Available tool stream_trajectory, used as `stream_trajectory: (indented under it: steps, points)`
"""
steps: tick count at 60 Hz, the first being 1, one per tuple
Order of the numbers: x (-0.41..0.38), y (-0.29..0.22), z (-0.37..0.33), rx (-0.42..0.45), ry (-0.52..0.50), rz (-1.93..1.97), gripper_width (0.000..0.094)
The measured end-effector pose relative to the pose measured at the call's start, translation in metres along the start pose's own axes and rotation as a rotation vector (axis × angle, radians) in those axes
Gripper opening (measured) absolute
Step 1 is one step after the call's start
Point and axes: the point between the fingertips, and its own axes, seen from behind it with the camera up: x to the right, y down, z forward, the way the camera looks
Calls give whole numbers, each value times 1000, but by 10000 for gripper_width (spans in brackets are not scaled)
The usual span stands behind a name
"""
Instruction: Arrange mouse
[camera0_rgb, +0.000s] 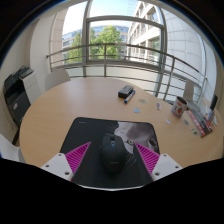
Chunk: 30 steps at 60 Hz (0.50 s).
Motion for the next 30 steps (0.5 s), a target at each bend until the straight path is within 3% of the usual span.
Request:
stream_trajectory:
  steps: [16, 30]
  points:
    - [1, -39, -127, 111, 65, 14, 844]
    - [-11, -29, -252, 190, 114, 29, 844]
